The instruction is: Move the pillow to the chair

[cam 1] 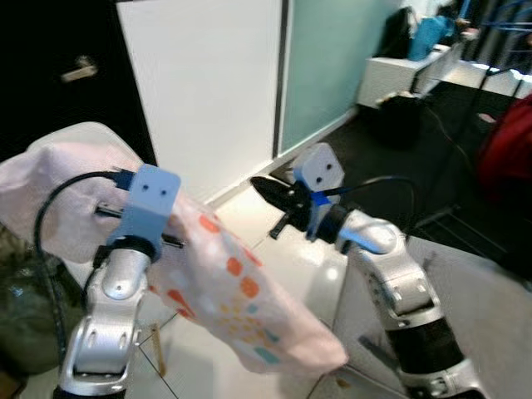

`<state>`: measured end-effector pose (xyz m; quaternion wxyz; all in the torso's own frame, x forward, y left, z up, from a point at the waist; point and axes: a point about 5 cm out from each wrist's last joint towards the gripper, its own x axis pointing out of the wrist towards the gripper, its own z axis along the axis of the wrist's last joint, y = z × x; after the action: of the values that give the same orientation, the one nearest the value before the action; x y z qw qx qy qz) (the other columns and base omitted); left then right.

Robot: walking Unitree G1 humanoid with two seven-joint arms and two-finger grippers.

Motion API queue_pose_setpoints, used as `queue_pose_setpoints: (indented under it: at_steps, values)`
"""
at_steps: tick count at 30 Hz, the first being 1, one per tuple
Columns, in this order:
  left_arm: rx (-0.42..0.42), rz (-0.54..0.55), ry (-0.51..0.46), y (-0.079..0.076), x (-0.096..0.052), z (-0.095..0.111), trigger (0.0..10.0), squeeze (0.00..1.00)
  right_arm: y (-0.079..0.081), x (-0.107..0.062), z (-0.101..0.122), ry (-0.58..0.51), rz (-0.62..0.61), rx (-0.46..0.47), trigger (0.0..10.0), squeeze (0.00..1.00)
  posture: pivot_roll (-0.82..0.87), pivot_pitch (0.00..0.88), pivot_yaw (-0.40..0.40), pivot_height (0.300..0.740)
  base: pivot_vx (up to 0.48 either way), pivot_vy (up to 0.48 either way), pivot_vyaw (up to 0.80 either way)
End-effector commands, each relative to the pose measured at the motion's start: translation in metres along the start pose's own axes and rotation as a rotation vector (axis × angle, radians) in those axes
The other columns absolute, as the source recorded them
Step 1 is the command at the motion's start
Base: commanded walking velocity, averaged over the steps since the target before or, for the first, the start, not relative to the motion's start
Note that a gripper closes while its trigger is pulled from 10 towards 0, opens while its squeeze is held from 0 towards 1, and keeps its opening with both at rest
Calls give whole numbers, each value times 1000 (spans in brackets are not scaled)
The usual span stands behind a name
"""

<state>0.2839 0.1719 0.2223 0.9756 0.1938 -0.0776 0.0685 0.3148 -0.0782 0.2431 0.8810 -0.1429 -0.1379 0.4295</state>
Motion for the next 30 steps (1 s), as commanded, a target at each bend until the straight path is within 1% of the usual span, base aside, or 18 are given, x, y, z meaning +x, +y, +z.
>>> queue_pose_setpoints:
  at_steps: [1, 2, 5, 6, 8, 15, 24, 30]
  values:
    - [-8, 8, -71, 2, 0, 13, 10000, 0, -2, -1, 0, -3, -12, 5, 10000, 0, -177, 39, -19, 699, 0, 0, 800]
    - [-8, 8, -71, 2, 0, 13, 10000, 0, -2, -1, 0, -3, -12, 5, 10000, 0, -177, 39, -19, 699, 0, 0, 800]
    - [-13, -9, -69, -1, 0, 13, 10000, 0, -5, -1, -1, -3, -40, 4, 10000, 0, -177, 40, -19, 699, 84, 0, 0]
    - [-31, -14, -64, -2, 0, 13, 10000, 0, -6, -1, -1, 1, -48, 3, 10000, 0, -179, 41, -17, 699, 296, 0, 0]
    - [-35, -14, -64, -2, 0, 13, 10000, 0, -6, -1, -1, 2, -48, 3, 10000, 0, -179, 41, -17, 699, 296, 0, 0]
    - [-32, -20, -61, -3, -1, 12, 10000, 0, -6, -1, -1, 2, -50, 3, 10000, 0, -180, 37, -19, 699, 351, 0, 0]
    - [-37, -37, -65, -8, -1, 13, 10000, 0, -4, -2, 1, -17, -33, 8, 10000, 0, -184, 25, -19, 699, 299, 0, 0]
    - [-40, -40, -67, -9, -1, 14, 10000, 0, -2, -2, 1, -18, -27, 11, 10000, 0, -186, 32, -19, 699, 311, 0, 0]
